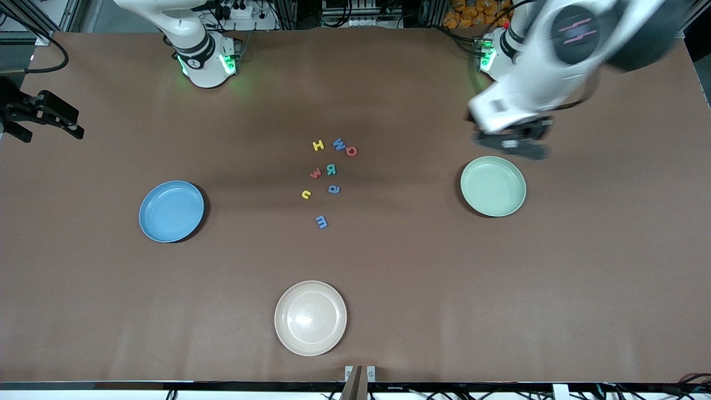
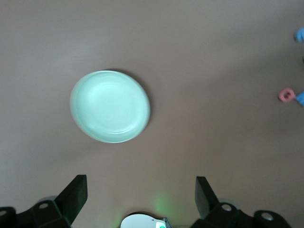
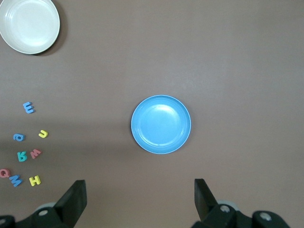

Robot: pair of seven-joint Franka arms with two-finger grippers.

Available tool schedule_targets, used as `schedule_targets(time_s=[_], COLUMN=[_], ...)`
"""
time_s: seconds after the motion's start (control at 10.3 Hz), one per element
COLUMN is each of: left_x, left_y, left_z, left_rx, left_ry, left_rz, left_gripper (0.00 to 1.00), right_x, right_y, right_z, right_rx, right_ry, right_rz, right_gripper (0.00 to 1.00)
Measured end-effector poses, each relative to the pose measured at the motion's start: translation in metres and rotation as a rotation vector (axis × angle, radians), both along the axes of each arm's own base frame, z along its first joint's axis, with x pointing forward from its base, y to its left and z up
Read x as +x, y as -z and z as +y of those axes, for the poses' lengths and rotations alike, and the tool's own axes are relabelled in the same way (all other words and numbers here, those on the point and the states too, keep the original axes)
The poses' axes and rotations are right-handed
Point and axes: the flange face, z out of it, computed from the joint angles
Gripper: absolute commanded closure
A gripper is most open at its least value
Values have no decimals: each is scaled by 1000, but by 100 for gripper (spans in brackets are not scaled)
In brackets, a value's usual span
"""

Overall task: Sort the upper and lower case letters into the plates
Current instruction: 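Move the left gripper over the pile of foam letters, then grasp the blue M with the left gripper while the right gripper moves out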

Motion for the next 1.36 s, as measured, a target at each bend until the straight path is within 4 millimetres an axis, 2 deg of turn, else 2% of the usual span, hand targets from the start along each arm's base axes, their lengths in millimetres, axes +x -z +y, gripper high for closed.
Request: schedule_targets(time_s=[0.19, 0.39, 0.48, 0.58, 0.77, 0.97, 1.16, 1.36], left_x=[-12, -25, -42, -65, -76, -86, -109, -146], left_y=[55, 95, 119, 153, 183, 210, 237, 248], left_z=[-62, -110, -142, -182, -210, -236, -263, -296], left_rx=[10, 4, 16, 31, 17, -38, -76, -128], left_ry=[81, 12, -53, -142, -203, -191, -156, 19], left_rz=[37, 59, 42, 15, -1, -21, -30, -88], left_gripper=[0, 0, 0, 0, 0, 0, 0, 0], right_x=[0, 1, 1, 1, 5, 15, 25, 29], right_y=[1, 3, 3, 4, 13, 33, 47, 53], right_z=[0, 0, 0, 1, 8, 33, 43, 44], right_rx=[0, 0, 0, 0, 0, -2, -4, -5], right_ry=[0, 0, 0, -1, 1, 17, 38, 52], right_rz=[4, 6, 7, 10, 19, 38, 42, 49], right_gripper=[0, 0, 0, 0, 0, 0, 0, 0])
